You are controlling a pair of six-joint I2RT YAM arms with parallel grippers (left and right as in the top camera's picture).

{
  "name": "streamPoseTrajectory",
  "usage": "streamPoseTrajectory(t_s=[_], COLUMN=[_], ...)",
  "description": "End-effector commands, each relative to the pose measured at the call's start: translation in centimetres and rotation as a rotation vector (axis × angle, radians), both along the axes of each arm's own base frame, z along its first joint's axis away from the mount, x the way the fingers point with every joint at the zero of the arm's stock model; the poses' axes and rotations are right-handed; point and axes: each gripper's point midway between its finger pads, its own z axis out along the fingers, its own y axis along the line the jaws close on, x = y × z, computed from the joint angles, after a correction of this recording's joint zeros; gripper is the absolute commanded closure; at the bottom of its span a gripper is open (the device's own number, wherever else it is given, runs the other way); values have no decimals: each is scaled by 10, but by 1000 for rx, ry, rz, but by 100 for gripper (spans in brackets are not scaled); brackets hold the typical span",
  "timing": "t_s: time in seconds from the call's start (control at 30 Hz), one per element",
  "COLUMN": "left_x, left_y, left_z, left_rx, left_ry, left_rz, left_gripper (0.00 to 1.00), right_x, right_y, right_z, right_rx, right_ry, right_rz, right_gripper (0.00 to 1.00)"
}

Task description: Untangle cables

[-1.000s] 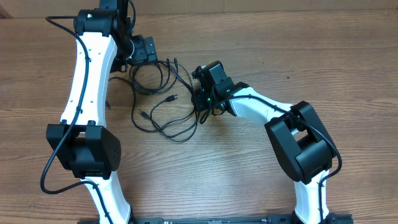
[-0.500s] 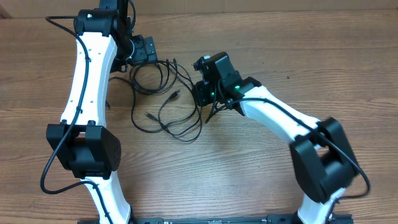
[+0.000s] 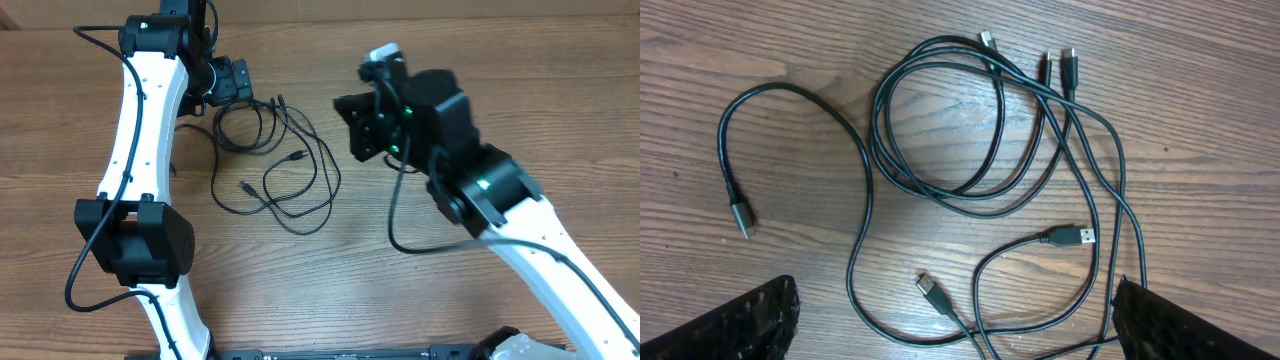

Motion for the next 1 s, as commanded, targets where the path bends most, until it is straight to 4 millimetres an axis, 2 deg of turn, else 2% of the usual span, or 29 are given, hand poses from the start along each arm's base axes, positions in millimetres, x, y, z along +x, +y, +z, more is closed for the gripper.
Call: streamPoseTrajectory(t_s=[0.0, 0.07, 0.13, 0.17, 0.37, 0.5, 0.7, 0.83, 0.97], left_x=[2, 2, 2, 2, 2, 2, 2, 2, 2], left_y=[-5, -5, -5, -5, -5, -5, -5, -5, -5], left_z=[11, 11, 11, 11, 11, 11, 11, 11, 11], left_rx=[-16, -16, -16, -16, -16, -16, -16, -16, -16], left_ry=[-30, -30, -30, -30, -30, -30, -30, -30, -30], left_rz=[4, 4, 4, 4, 4, 4, 4, 4, 4], left_gripper=[0, 0, 0, 0, 0, 0, 0, 0, 0], right_x=[12, 13, 15, 17, 18, 14, 13, 13, 10], right_y=[-18, -17, -16, -15, -14, -9, -1, 1, 1], right_z=[-36, -55, -81, -106, -193, -230, -253, -270, -290], right_rx=[-117, -151, -197, -238, -352, -382, -378, -385, -403], right_ry=[65, 116, 182, 241, 452, 538, 587, 617, 654], right_rz=[-105, -103, -100, -98, -111, -84, -53, -43, -39], right_gripper=[84, 68, 59, 48, 32, 29, 29, 34, 31])
